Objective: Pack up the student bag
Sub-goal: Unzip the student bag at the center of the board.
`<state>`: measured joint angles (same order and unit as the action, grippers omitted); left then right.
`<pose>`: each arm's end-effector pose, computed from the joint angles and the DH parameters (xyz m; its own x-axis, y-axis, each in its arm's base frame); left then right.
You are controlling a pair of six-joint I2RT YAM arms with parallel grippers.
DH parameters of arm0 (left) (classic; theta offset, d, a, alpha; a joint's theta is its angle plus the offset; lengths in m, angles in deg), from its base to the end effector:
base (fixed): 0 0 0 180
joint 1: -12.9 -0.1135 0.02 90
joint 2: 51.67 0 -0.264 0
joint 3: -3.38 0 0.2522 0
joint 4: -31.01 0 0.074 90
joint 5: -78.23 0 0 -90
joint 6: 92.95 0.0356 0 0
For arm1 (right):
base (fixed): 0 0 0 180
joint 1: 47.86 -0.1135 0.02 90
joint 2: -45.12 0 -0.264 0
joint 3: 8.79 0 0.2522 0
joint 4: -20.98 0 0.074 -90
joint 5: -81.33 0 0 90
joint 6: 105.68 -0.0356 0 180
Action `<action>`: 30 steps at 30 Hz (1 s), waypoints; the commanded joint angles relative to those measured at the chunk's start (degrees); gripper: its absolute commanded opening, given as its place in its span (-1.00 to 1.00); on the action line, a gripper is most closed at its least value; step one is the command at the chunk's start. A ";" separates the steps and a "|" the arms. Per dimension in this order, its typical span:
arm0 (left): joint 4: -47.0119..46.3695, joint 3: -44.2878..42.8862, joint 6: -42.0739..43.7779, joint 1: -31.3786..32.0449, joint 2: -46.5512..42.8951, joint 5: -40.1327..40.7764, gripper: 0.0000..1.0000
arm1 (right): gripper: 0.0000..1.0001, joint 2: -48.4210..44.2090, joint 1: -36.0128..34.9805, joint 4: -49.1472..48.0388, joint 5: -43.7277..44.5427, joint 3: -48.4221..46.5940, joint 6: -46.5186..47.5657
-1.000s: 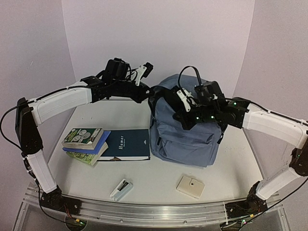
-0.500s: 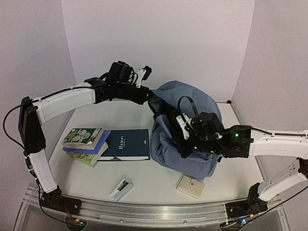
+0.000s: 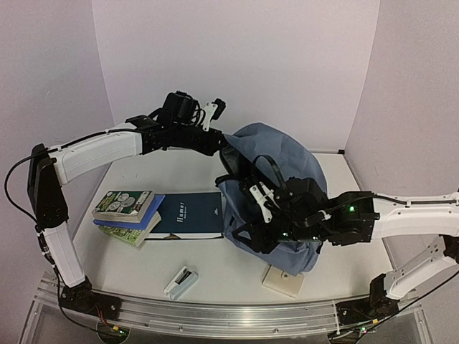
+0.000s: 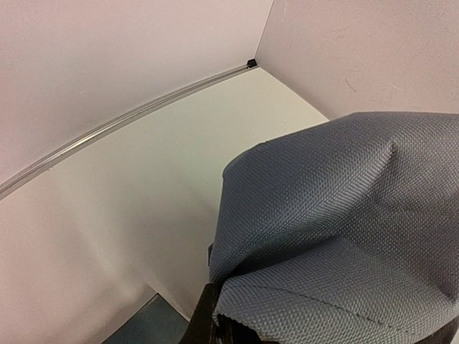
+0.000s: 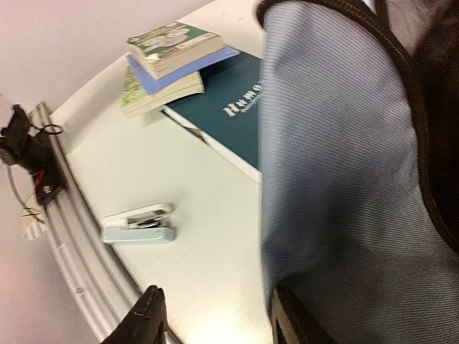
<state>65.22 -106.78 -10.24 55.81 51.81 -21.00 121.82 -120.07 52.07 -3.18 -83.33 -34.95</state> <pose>0.3102 -0.2961 0.3491 -0.4343 0.2327 -0.8702 0.7270 0.6610 -0.1861 0.0958 0.2873 0.3009 -0.4629 -0.3673 -0.8067 -0.8164 0.5313 0.2265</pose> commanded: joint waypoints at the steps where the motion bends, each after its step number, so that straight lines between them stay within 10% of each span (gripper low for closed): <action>1: -1.17 -0.48 0.86 -0.69 -0.43 2.20 -0.99 | 0.03 -2.57 -1.86 1.86 -8.74 -5.46 -2.70; 14: -5.20 4.97 2.56 -0.73 -3.26 -3.54 -1.00 | 0.39 -1.99 -1.78 11.04 14.31 -13.47 -4.64; 30: -6.21 6.61 3.92 -0.73 -5.21 -5.88 -1.00 | 0.28 3.06 10.45 14.70 14.03 -15.66 -10.20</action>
<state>59.64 -100.99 -7.46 55.31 50.37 -25.72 128.40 -111.87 65.46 8.80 -99.56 -42.57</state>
